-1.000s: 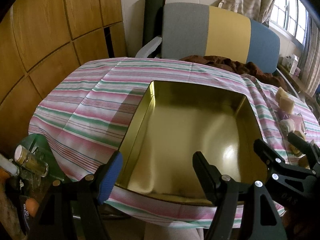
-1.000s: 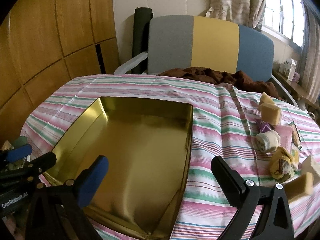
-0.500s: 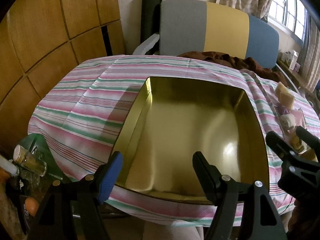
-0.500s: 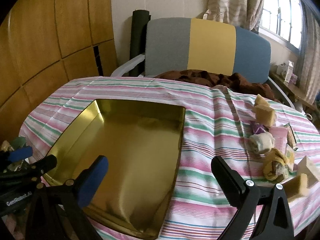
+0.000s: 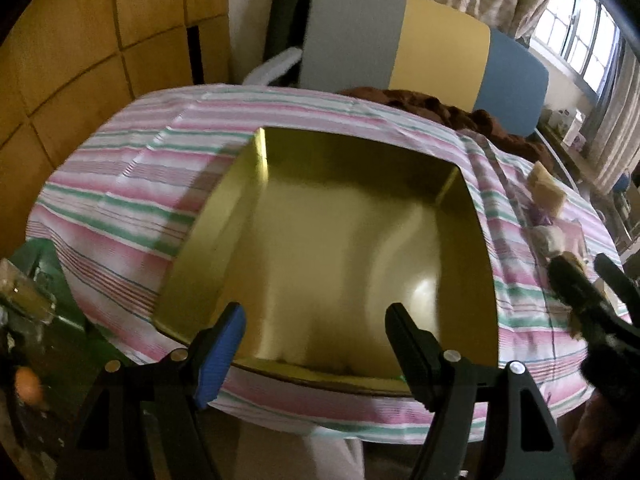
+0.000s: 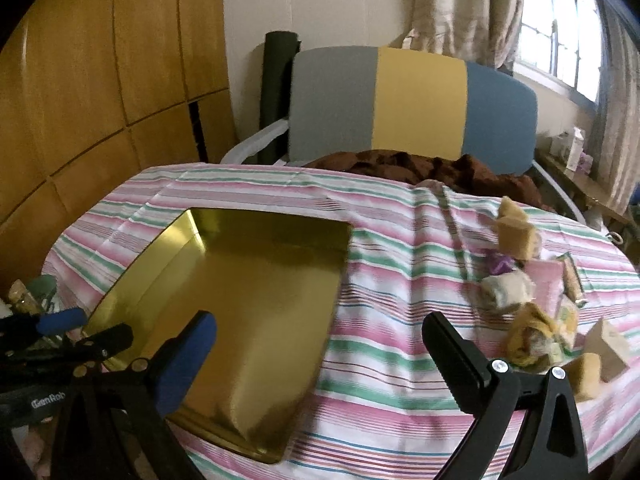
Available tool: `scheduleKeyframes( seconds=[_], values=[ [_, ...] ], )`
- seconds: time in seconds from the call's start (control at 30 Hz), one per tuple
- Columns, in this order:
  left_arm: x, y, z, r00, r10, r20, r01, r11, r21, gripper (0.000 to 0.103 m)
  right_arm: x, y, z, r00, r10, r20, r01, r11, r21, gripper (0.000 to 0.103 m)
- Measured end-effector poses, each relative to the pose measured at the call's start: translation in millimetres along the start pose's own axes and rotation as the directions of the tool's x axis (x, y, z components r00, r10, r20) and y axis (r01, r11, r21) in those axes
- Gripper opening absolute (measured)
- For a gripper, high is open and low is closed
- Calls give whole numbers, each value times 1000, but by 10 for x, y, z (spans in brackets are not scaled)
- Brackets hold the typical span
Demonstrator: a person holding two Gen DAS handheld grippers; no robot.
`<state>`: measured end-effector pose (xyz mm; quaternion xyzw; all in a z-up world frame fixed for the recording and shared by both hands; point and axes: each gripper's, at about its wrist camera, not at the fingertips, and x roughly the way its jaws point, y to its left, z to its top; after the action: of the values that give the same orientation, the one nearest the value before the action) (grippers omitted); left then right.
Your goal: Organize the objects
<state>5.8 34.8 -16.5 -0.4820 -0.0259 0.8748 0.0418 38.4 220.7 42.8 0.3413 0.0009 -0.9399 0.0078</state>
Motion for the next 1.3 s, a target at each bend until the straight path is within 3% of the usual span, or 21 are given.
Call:
scheduleKeyframes(
  seconds=[0.17,0.47,0.57,0.73,0.87,0.97,1.1,1.23,1.3],
  values=[
    [26,-378,-51,999,35,1,-35,994,105,74,-185,-419,-87,999,-42,10,42,998,44,103],
    [-58,-1117,-114,999,1,42,-12,964,266,74,-641,-1314,-304,980,-190,61,182,977,116,103],
    [-63,-1348,-134,999,-11,51,-5,951,309,74,-704,-1583,-398,973,-226,41,219,966,136,103],
    [-3,-1690,-237,998,-67,7,60,928,367,74,-820,-2154,-567,952,-307,-16,303,929,214,103],
    [133,-2006,-361,996,-77,-45,89,900,426,74,-910,-2705,-737,910,-405,-85,412,867,280,103],
    [206,-2260,-452,993,-97,-73,119,878,463,74,-888,-2978,-823,911,-392,-124,412,864,290,103],
    [230,-2501,-487,985,-141,-100,172,869,464,74,-813,-3129,-859,931,-343,-128,366,883,294,103],
    [236,-2847,-513,979,-177,-96,201,838,507,74,-627,-3262,-759,917,-375,-134,398,881,257,103],
    [275,-2964,-516,979,-185,-89,204,823,530,74,-536,-3430,-728,921,-350,-173,388,871,303,103]
  ],
)
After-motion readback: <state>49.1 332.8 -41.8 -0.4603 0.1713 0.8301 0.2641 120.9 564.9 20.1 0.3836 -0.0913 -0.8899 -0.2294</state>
